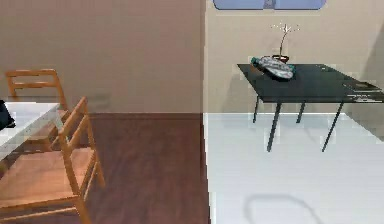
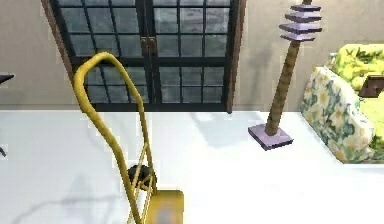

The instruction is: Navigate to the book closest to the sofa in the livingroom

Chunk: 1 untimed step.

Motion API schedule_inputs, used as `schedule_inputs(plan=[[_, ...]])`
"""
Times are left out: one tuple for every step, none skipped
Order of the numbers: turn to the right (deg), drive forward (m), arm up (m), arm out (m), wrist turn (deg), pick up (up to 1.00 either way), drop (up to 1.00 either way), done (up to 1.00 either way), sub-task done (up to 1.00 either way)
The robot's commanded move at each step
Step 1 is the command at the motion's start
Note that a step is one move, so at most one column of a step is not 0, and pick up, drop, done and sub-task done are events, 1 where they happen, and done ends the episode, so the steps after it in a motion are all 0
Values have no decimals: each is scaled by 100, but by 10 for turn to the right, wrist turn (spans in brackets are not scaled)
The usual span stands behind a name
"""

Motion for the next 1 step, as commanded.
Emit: schedule_inputs(plan=[[0,75,0,0,0,0,0,0,0]])
